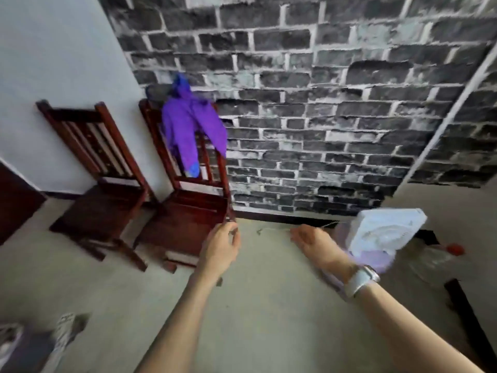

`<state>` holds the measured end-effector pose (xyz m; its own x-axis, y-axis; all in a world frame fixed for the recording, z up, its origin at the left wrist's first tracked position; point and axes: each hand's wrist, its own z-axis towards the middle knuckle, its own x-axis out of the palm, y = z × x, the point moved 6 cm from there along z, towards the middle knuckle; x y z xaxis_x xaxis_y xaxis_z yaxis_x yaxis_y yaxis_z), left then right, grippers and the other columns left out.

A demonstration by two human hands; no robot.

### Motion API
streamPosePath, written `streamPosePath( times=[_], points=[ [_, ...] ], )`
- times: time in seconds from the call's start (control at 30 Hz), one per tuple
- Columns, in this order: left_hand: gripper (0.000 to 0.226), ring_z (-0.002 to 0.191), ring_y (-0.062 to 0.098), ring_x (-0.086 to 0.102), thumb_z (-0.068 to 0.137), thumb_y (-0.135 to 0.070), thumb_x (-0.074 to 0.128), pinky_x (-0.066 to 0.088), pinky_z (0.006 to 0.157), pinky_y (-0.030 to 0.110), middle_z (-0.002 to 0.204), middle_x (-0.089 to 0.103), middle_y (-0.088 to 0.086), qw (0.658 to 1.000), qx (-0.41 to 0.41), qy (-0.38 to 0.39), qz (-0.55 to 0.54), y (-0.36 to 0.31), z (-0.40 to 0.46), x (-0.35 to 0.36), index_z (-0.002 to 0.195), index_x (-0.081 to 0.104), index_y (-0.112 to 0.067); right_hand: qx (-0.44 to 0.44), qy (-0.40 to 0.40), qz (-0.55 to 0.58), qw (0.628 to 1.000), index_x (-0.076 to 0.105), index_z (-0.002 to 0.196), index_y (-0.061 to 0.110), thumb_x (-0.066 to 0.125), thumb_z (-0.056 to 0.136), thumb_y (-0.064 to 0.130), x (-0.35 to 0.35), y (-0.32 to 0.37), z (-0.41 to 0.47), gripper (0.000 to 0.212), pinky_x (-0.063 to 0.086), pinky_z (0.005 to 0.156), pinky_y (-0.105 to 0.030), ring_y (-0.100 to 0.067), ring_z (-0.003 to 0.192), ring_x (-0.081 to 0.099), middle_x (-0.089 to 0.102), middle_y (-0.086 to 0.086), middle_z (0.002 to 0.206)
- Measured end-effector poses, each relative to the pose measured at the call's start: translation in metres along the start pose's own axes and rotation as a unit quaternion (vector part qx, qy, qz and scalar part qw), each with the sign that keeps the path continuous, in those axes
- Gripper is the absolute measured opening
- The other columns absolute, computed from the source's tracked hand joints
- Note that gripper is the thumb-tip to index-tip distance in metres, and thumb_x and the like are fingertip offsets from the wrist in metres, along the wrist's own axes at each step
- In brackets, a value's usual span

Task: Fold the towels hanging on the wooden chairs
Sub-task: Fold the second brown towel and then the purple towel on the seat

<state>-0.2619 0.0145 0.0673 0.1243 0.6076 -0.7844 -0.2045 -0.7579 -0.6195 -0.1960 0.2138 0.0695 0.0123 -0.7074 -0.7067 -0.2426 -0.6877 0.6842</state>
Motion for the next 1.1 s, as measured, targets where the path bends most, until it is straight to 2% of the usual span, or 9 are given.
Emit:
streamPosePath(
  times=[0.2,0.3,0.37,0.6,0.7,0.83,0.93,1.03,1.1],
  points=[
    [0.029,0.109,0.019,0.055,0.091,-0.020,0.051,0.041,0.093,0.028,0.116,0.061,0.005,0.996,-0.078,-0.035,-0.014,0.150,0.017,-0.107,0.118,0.058,-0.013,-0.057,0.090,-0.012,0.994,0.063,0.100,0.009,0.038,0.096,0.028,0.134,0.136,0.073,0.032,0.050,0.083,-0.039,-0.029,0.092,0.063,0.069,-0.010,0.099],
    [0.029,0.111,0.018,0.055,0.092,-0.021,0.049,0.039,0.091,0.025,0.117,0.061,0.004,0.994,-0.092,-0.048,-0.017,0.190,0.046,-0.148,0.119,0.057,-0.013,-0.077,0.112,-0.017,0.991,0.064,0.098,0.013,0.040,0.096,0.024,0.169,0.185,0.104,0.026,0.047,0.078,-0.028,-0.023,0.091,0.062,0.068,-0.005,0.100],
    [0.031,0.112,0.017,0.055,0.092,-0.025,0.047,0.040,0.089,0.025,0.119,0.060,0.001,0.995,-0.088,-0.050,-0.007,0.205,0.073,-0.170,0.121,0.056,-0.017,-0.082,0.111,-0.012,0.990,0.064,0.103,0.012,0.041,0.095,0.022,0.179,0.209,0.128,0.026,0.047,0.082,-0.029,-0.024,0.094,0.062,0.068,-0.006,0.101],
    [0.031,0.110,0.019,0.056,0.092,-0.020,0.048,0.040,0.089,0.025,0.119,0.061,0.005,0.997,-0.010,-0.074,-0.011,0.219,0.195,-0.212,0.121,0.056,-0.012,-0.098,0.033,-0.030,0.994,0.064,0.110,0.014,0.044,0.093,0.017,0.170,0.258,0.247,0.026,0.046,0.084,-0.029,-0.027,0.099,0.062,0.069,-0.008,0.105],
    [0.031,0.108,0.018,0.057,0.093,-0.021,0.047,0.039,0.084,0.021,0.118,0.061,0.005,0.997,0.020,-0.077,-0.002,0.225,0.258,-0.221,0.122,0.055,-0.012,-0.086,-0.027,-0.030,0.995,0.063,0.109,0.013,0.046,0.091,0.016,0.158,0.268,0.316,0.025,0.049,0.082,-0.036,-0.033,0.095,0.063,0.069,-0.014,0.102],
    [0.032,0.110,0.018,0.057,0.093,-0.022,0.047,0.045,0.091,0.028,0.120,0.061,0.004,0.997,0.040,-0.070,-0.009,0.226,0.355,-0.236,0.123,0.054,-0.014,-0.072,-0.136,-0.069,0.986,0.061,0.114,0.014,0.046,0.088,0.014,0.131,0.281,0.419,0.030,0.043,0.086,-0.035,-0.031,0.105,0.058,0.065,-0.013,0.111],
    [0.032,0.108,0.017,0.058,0.093,-0.022,0.047,0.046,0.090,0.027,0.122,0.059,0.003,0.998,0.051,-0.047,-0.002,0.222,0.421,-0.239,0.123,0.053,-0.016,-0.039,-0.203,-0.167,0.964,0.054,0.121,0.012,0.048,0.087,0.018,0.107,0.285,0.489,0.035,0.040,0.091,-0.040,-0.032,0.115,0.047,0.056,-0.014,0.120],
    [0.030,0.106,0.016,0.058,0.092,-0.019,0.049,0.043,0.086,0.022,0.120,0.060,0.004,0.996,0.081,-0.041,-0.010,0.217,0.470,-0.239,0.121,0.055,-0.014,0.018,-0.194,-0.299,0.934,0.046,0.127,0.016,0.050,0.086,0.029,0.089,0.279,0.545,0.043,0.035,0.094,-0.042,-0.029,0.119,0.039,0.047,-0.010,0.125],
    [0.030,0.105,0.018,0.057,0.091,-0.017,0.050,0.045,0.088,0.026,0.116,0.060,0.007,0.995,0.090,-0.034,-0.015,0.216,0.494,-0.235,0.119,0.057,-0.012,0.034,-0.182,-0.362,0.914,0.051,0.122,0.019,0.046,0.088,0.031,0.082,0.270,0.565,0.036,0.034,0.093,-0.040,-0.028,0.118,0.040,0.049,-0.007,0.124]
  ],
)
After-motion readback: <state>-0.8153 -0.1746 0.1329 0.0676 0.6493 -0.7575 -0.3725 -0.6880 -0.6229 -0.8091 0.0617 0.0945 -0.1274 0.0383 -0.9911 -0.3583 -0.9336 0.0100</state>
